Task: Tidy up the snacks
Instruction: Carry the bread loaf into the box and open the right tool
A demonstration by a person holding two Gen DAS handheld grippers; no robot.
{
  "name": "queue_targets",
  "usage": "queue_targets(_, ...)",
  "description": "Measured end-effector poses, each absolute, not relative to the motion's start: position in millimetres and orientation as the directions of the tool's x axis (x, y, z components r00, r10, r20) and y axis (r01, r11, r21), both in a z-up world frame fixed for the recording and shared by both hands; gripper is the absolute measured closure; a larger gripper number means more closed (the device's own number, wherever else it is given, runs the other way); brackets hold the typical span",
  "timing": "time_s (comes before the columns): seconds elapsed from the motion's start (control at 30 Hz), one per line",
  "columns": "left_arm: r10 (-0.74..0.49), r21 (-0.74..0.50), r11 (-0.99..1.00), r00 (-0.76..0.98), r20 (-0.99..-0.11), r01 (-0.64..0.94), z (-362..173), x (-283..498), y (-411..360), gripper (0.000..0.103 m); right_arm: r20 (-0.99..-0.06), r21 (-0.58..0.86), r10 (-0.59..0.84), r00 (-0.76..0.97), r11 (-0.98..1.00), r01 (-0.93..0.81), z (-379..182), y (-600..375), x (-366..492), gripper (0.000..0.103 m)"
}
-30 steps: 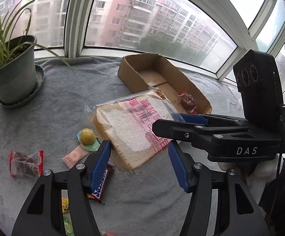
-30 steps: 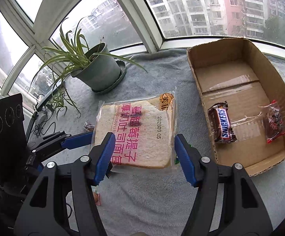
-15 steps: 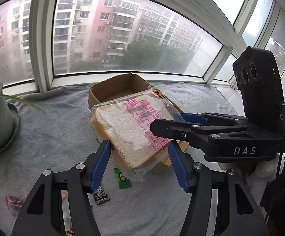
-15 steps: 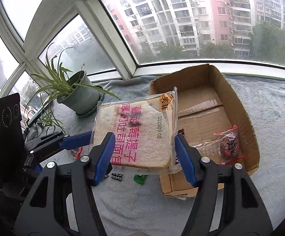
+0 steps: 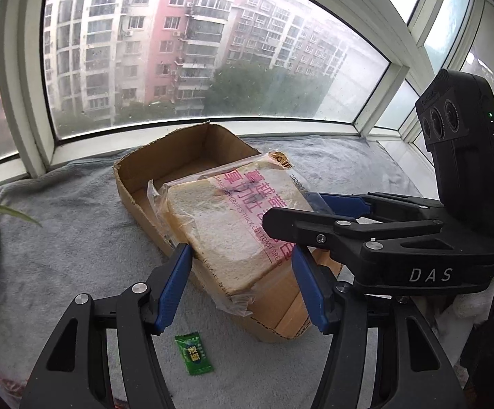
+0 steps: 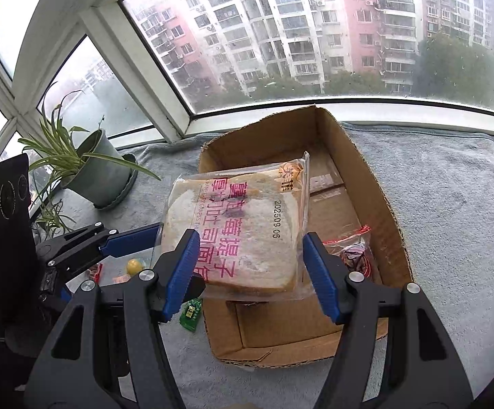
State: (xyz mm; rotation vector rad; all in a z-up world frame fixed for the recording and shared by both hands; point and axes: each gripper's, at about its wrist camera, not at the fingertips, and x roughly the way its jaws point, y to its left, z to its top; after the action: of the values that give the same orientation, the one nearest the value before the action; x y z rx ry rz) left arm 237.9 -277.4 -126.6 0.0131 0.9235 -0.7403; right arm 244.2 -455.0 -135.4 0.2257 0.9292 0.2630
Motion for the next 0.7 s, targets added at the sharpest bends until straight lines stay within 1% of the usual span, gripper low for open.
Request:
queue_targets(0.1, -0.548, -0.267, 0.767, 0.38, -0.745, 0.583, -133, 243, -284, 0.044, -0.771, 0.269, 0.275, 0.574, 0.958, -0.097, -141, -457, 248, 0.035)
queue_targets(0.17, -0.533, -0.257, 0.775, 0.38, -0.756, 0.577, -137, 244, -286, 0.044, -0.774, 0.265, 0.264, 0.575, 0.961, -0.085, -143, -459, 248, 0.027)
queue_targets(0.2, -0.531, -0.255, 0.776, 0.379, -0.758, 0.577, -138, 245, -286, 0.044, -0.775, 0.259, 0.256, 0.578, 0.963, -0.08, -143, -460, 248, 0.026)
queue_targets(0.7, -0.512, -0.239, 0.795, 0.406, -0.757, 0.557, -124, 238, -262, 0.042, -0.762, 0.246, 0.237, 0.603, 0.967, -0.07, -127, -456, 233, 0.025)
